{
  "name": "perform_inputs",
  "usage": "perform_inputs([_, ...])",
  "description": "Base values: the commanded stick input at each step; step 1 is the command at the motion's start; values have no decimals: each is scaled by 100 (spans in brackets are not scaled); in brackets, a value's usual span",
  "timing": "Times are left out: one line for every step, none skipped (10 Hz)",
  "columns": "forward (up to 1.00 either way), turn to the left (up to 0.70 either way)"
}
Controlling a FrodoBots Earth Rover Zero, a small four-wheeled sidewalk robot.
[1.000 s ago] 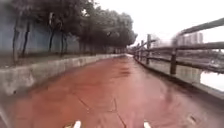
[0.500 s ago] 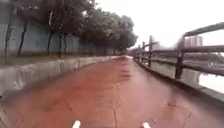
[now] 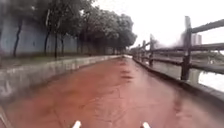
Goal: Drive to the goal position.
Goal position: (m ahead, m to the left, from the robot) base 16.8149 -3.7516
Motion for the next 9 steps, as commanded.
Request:
perform_inputs([50, 0])
perform_inputs([50, 0])
perform_inputs([50, 0])
perform_inputs([50, 0])
perform_inputs([50, 0])
perform_inputs([50, 0])
perform_inputs([50, 0])
perform_inputs([50, 0])
perform_inputs([50, 0])
